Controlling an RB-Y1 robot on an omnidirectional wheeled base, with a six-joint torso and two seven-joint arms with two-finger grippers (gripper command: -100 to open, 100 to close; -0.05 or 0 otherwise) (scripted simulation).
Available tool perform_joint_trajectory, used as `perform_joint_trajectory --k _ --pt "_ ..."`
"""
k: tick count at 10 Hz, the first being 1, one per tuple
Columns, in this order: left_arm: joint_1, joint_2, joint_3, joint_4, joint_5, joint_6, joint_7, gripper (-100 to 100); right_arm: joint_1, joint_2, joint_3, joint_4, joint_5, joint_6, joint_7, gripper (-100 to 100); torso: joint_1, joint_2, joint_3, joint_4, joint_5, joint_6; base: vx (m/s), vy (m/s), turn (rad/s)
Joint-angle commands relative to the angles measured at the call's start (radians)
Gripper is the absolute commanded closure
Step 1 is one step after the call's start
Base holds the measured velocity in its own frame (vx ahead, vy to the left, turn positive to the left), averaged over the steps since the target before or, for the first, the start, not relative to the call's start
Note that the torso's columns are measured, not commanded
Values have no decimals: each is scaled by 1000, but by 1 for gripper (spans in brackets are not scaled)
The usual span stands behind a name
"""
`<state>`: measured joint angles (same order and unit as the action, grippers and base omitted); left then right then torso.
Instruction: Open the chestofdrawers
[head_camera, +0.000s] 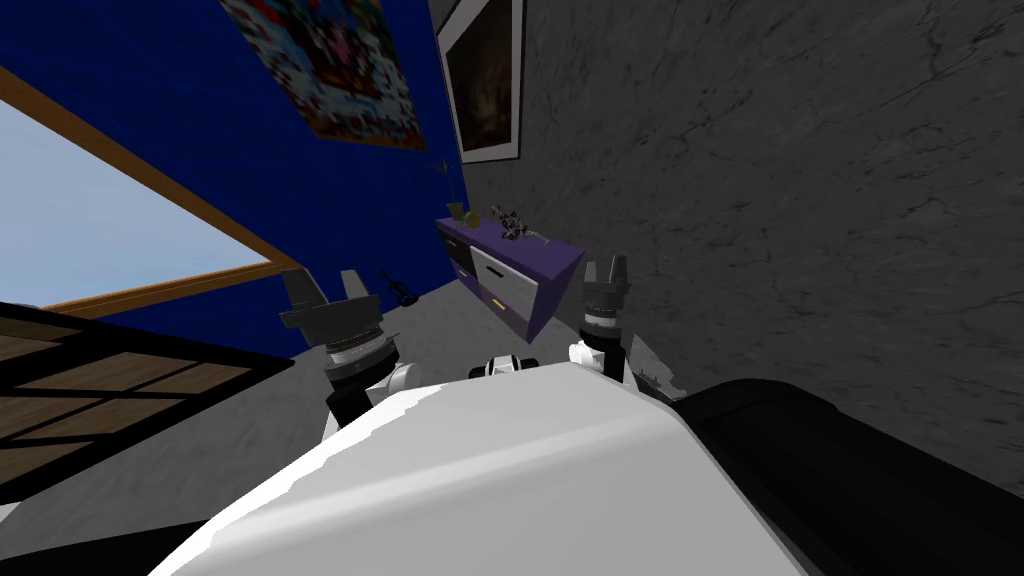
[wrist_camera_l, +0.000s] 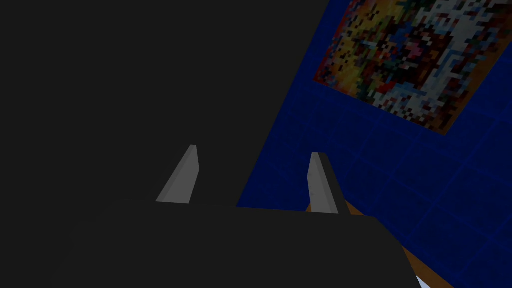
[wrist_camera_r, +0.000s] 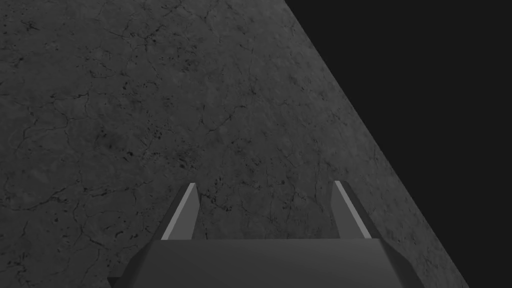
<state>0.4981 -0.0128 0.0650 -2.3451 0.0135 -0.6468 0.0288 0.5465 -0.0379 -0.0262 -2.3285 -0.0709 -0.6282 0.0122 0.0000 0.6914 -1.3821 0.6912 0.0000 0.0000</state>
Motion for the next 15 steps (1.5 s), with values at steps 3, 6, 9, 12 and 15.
perform_joint_trajectory --k 3,6,9,12,15 --pt "0 0 0 0 0 0 0 0 -50 -83 -27 73 105 85 59 -100 3 44 -94 45 1 0 40 70 44" --pt "0 0 0 0 0 0 0 0 -86 -102 -46 120 176 142 100 -100 0 47 -94 47 0 0 38 87 46" --pt "0 0 0 0 0 0 0 0 -129 -115 -69 175 261 210 148 -100 1 46 -94 47 0 0 40 71 49" --pt "0 0 0 0 0 0 0 0 -178 -123 -96 235 358 286 202 -100 1 46 -94 47 0 0 41 79 52" --pt "0 0 0 0 0 0 0 0 -230 -128 -126 298 445 364 260 -100 -1 47 -94 47 0 0 47 65 48"
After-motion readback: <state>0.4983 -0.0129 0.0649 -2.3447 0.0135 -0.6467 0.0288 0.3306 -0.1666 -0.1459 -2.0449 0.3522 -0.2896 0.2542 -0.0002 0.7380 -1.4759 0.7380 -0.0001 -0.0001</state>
